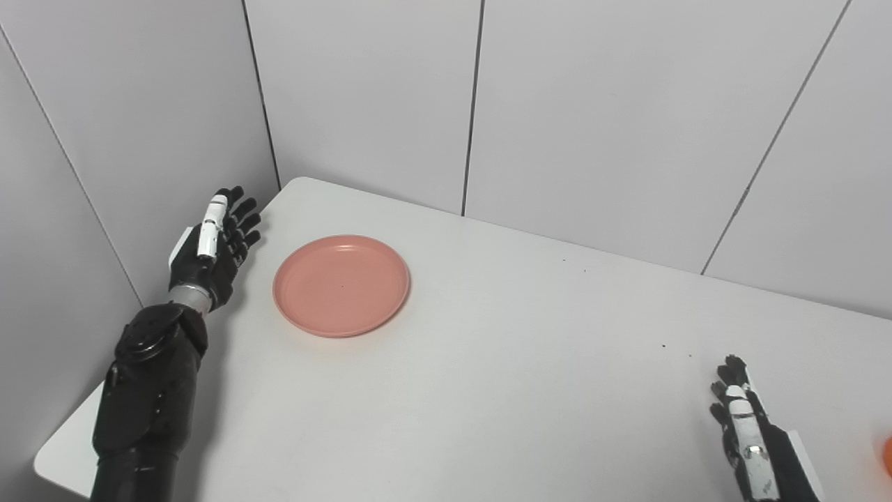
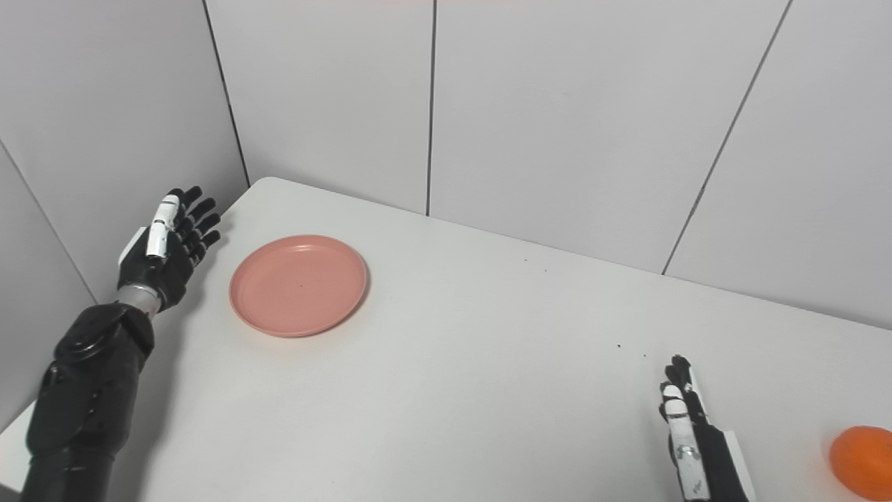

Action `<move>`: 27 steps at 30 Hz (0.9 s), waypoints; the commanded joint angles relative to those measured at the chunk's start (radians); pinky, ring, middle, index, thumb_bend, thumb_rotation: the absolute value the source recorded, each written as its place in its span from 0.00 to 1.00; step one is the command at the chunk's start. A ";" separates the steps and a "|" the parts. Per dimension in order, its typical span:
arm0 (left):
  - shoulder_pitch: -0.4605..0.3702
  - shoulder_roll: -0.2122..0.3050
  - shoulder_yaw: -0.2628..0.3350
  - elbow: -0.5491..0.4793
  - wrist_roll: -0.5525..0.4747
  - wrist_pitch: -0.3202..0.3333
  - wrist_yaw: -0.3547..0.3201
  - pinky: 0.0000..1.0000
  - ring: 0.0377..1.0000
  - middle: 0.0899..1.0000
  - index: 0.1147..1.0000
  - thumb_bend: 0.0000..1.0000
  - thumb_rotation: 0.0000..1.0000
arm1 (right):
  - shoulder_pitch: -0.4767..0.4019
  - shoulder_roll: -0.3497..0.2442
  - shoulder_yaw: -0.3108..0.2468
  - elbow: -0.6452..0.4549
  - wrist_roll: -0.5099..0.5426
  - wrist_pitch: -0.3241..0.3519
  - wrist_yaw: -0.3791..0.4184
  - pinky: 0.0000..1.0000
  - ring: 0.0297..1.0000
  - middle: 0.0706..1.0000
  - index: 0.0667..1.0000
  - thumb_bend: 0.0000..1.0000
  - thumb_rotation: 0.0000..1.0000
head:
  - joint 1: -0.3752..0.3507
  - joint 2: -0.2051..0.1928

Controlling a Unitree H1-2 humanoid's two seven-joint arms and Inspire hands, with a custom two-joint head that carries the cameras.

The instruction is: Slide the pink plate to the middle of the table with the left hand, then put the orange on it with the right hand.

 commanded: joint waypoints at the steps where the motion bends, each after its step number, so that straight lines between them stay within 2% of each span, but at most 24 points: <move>1: -0.026 0.023 0.006 -0.006 -0.014 -0.044 -0.007 0.98 0.96 0.96 0.94 0.28 1.00 | -0.023 -0.007 -0.006 -0.036 0.003 -0.005 0.001 1.00 1.00 1.00 1.00 0.02 1.00 | 0.001 0.001; 10: -0.025 0.022 0.002 0.047 -0.024 -0.053 -0.026 1.00 0.98 0.98 0.97 0.25 1.00 | -0.024 -0.009 -0.010 -0.033 0.015 -0.007 0.005 1.00 1.00 1.00 1.00 0.02 1.00 | 0.003 0.003; 16: -0.032 0.025 -0.008 0.114 -0.024 -0.101 -0.055 0.99 0.97 0.97 0.97 0.27 1.00 | -0.025 -0.010 -0.010 -0.026 0.017 -0.021 0.004 1.00 1.00 1.00 1.00 0.02 1.00 | 0.003 0.005; 21: -0.039 0.025 -0.021 0.172 -0.020 -0.135 -0.066 0.99 0.97 0.96 0.96 0.36 1.00 | -0.026 -0.011 -0.008 -0.026 0.013 -0.023 0.002 1.00 1.00 1.00 1.00 0.02 1.00 | 0.003 0.005; 24: -0.038 0.025 -0.033 0.196 -0.016 -0.156 -0.073 0.98 0.96 0.95 0.94 0.36 1.00 | -0.025 -0.013 -0.008 -0.026 0.015 -0.028 0.004 1.00 1.00 1.00 1.00 0.02 1.00 | 0.002 0.006; 27: -0.038 0.027 -0.044 0.219 -0.021 -0.170 -0.089 0.99 0.97 0.96 0.95 0.40 1.00 | -0.027 -0.014 -0.010 -0.019 0.019 -0.034 0.006 1.00 1.00 1.00 1.00 0.01 1.00 | 0.002 0.006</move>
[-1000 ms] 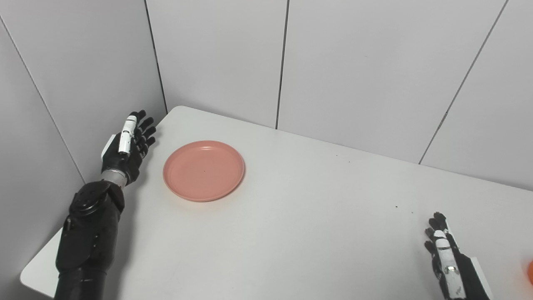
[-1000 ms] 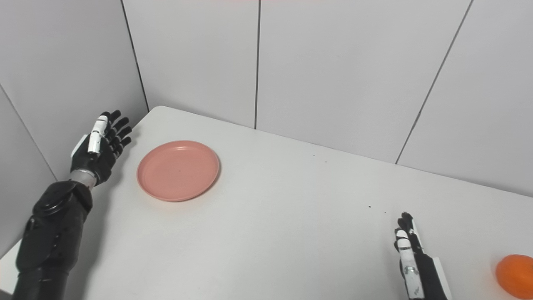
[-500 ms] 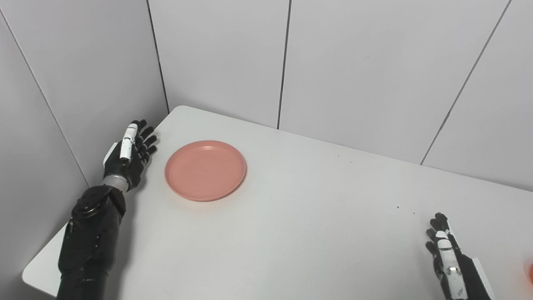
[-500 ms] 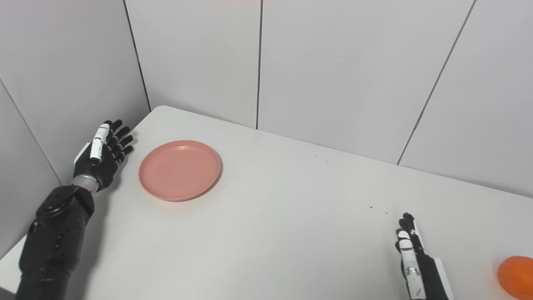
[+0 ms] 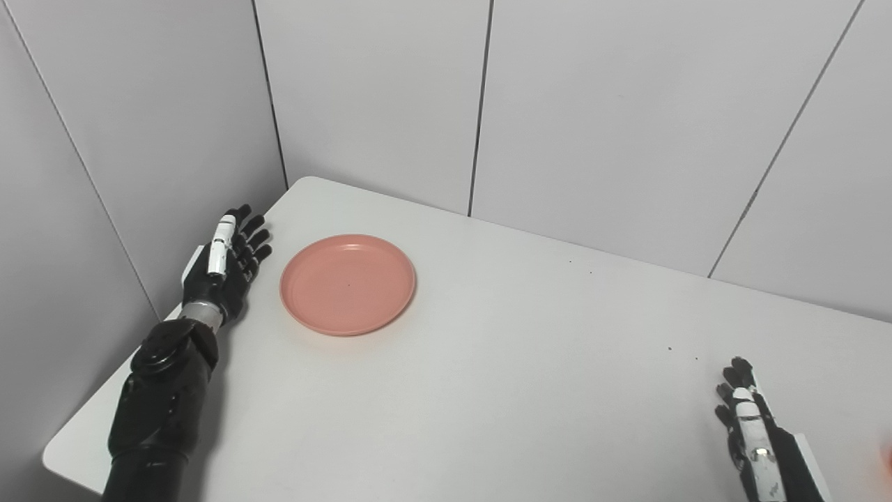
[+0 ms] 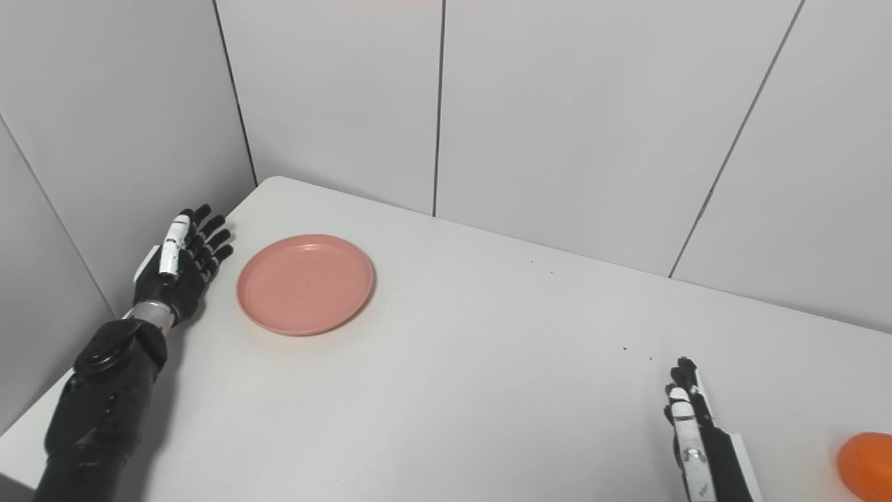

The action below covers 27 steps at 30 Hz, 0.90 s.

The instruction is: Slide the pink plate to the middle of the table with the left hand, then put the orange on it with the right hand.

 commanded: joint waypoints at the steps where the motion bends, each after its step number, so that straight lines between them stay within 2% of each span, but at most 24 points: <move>1: -0.027 0.023 -0.012 0.014 -0.004 -0.007 -0.020 0.99 0.97 0.96 0.94 0.40 1.00 | -0.026 -0.008 -0.007 -0.019 0.005 -0.036 0.004 1.00 1.00 1.00 1.00 0.02 1.00 | 0.000 0.000; 6: -0.029 0.016 -0.017 0.037 -0.010 -0.018 -0.032 0.97 0.95 0.95 0.94 0.34 1.00 | -0.027 -0.009 -0.009 -0.021 0.009 -0.028 0.005 1.00 1.00 1.00 1.00 0.02 1.00 | 0.000 0.002; 12: -0.032 0.003 -0.030 0.040 -0.007 -0.008 -0.033 0.95 0.94 0.94 0.93 0.34 1.00 | -0.027 -0.007 -0.011 -0.016 0.008 -0.038 0.003 1.00 1.00 1.00 1.00 0.01 1.00 | -0.002 0.005; 21: -0.007 -0.027 -0.069 -0.069 -0.010 0.083 -0.008 0.93 0.92 0.91 0.91 0.35 1.00 | -0.024 -0.005 -0.010 -0.020 0.000 -0.040 -0.002 1.00 1.00 1.00 1.00 0.03 1.00 | -0.002 0.008; 24: 0.007 -0.029 -0.093 -0.092 0.002 0.077 -0.024 0.93 0.93 0.94 0.91 0.32 1.00 | -0.023 -0.006 -0.008 -0.031 -0.002 -0.025 -0.002 1.00 1.00 1.00 1.00 0.03 1.00 | -0.001 0.009; 27: 0.014 -0.035 -0.108 -0.114 0.007 0.090 -0.013 0.91 0.92 0.93 0.91 0.33 1.00 | -0.025 -0.006 -0.008 -0.028 -0.004 -0.026 -0.003 1.00 1.00 1.00 1.00 0.03 1.00 | -0.003 0.007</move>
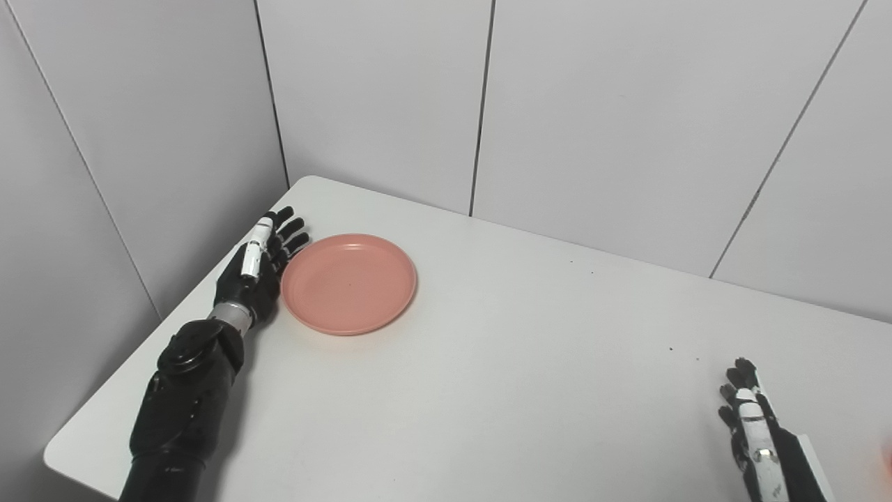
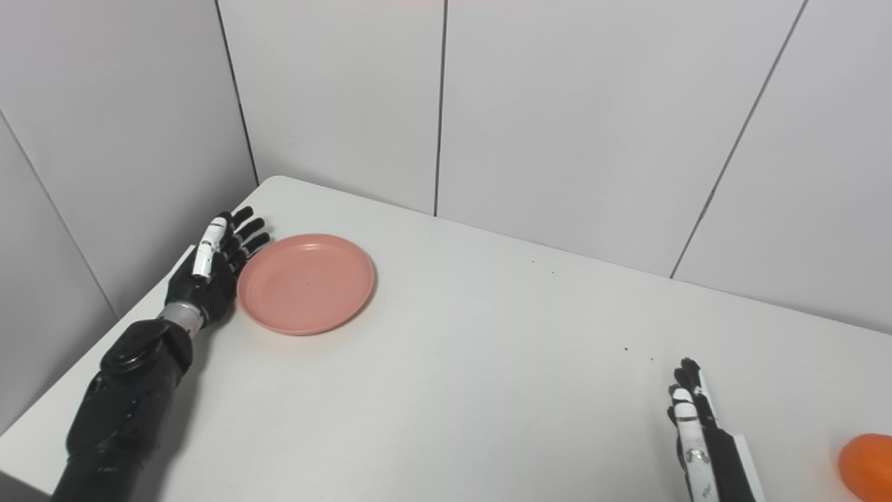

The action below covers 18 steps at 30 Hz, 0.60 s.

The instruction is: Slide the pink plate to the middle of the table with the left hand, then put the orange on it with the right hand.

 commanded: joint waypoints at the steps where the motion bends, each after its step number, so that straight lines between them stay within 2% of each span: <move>1: -0.002 -0.007 -0.016 -0.029 0.001 0.037 -0.003 0.91 0.92 0.93 0.91 0.33 1.00 | -0.024 -0.005 -0.005 -0.027 0.001 -0.030 0.001 1.00 1.00 1.00 1.00 0.02 1.00 | -0.002 -0.001; 5: 0.004 -0.015 -0.030 -0.068 0.004 0.078 0.014 0.89 0.91 0.92 0.90 0.33 1.00 | -0.024 -0.004 -0.004 -0.026 0.004 -0.029 0.004 1.00 1.00 1.00 1.00 0.03 1.00 | -0.002 0.000; 18: 0.014 -0.040 -0.058 -0.109 -0.021 0.111 -0.012 0.92 0.92 0.93 0.90 0.32 1.00 | -0.024 0.000 0.000 -0.027 -0.007 -0.036 -0.003 1.00 1.00 1.00 1.00 0.03 1.00 | -0.009 0.004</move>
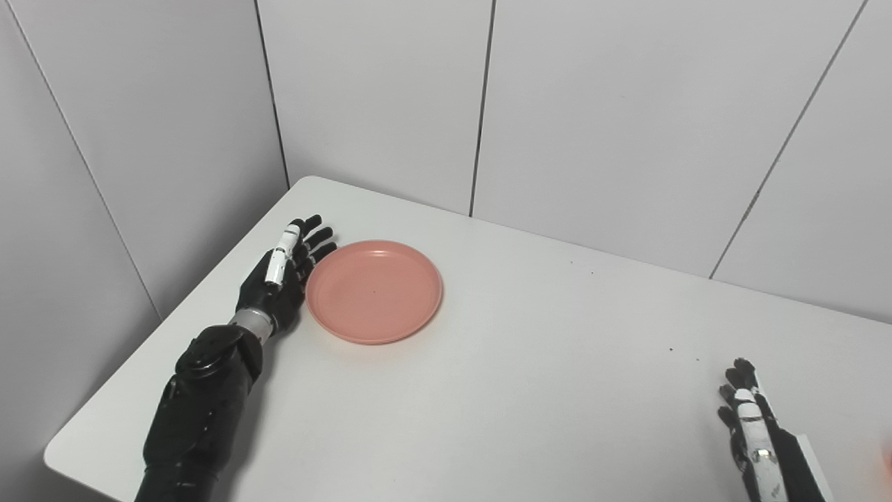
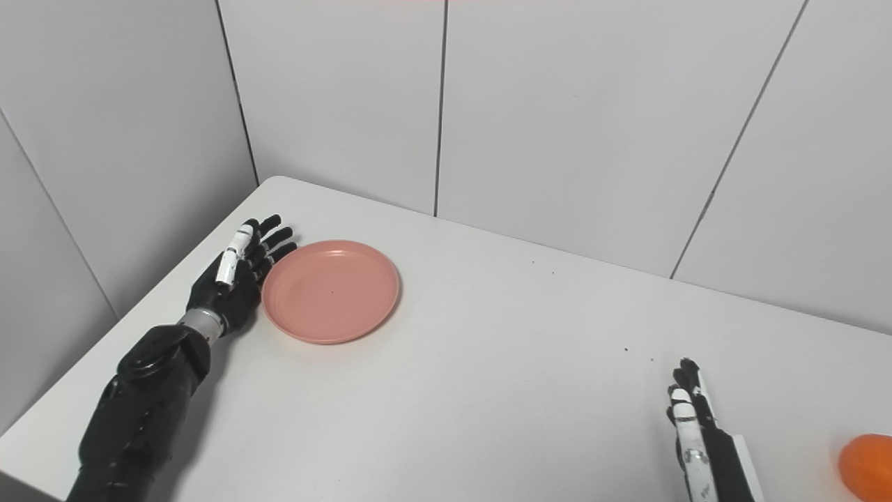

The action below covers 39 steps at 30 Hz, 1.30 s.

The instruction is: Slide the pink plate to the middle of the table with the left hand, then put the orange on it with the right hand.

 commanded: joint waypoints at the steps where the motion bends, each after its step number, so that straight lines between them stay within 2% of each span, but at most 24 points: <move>1: -0.005 -0.005 -0.018 -0.020 -0.014 0.037 -0.022 0.92 0.92 0.93 0.91 0.33 1.00 | -0.024 0.000 -0.003 -0.029 -0.002 -0.032 -0.003 1.00 1.00 1.00 1.00 0.04 1.00 | -0.001 0.003; 8: -0.018 -0.024 -0.044 -0.016 0.003 0.043 -0.006 0.90 0.90 0.90 0.89 0.34 1.00 | -0.025 0.000 0.000 -0.032 -0.002 -0.031 0.000 1.00 1.00 1.00 1.00 0.03 1.00 | -0.007 0.008; 13: -0.029 -0.039 -0.058 -0.003 -0.003 0.029 -0.025 0.92 0.92 0.92 0.90 0.32 1.00 | -0.026 0.003 -0.001 -0.032 -0.002 -0.034 -0.002 1.00 1.00 1.00 1.00 0.02 1.00 | -0.011 0.012; 18: -0.041 -0.064 -0.072 -0.020 -0.003 0.067 -0.008 0.93 0.92 0.92 0.90 0.33 1.00 | -0.025 0.008 -0.002 -0.033 -0.002 -0.037 -0.006 1.00 1.00 1.00 1.00 0.02 1.00 | -0.018 0.020; 29: -0.056 -0.106 -0.117 -0.032 0.022 0.083 0.013 0.90 0.90 0.90 0.88 0.35 1.00 | -0.025 0.009 -0.006 -0.022 0.004 -0.051 -0.002 1.00 1.00 1.00 1.00 0.06 1.00 | -0.031 0.035; 39: -0.067 -0.139 -0.142 -0.028 0.008 0.082 -0.006 0.92 0.92 0.93 0.92 0.34 1.00 | -0.025 0.013 -0.006 -0.025 0.001 -0.048 -0.009 1.00 1.00 1.00 1.00 0.08 1.00 | -0.048 0.049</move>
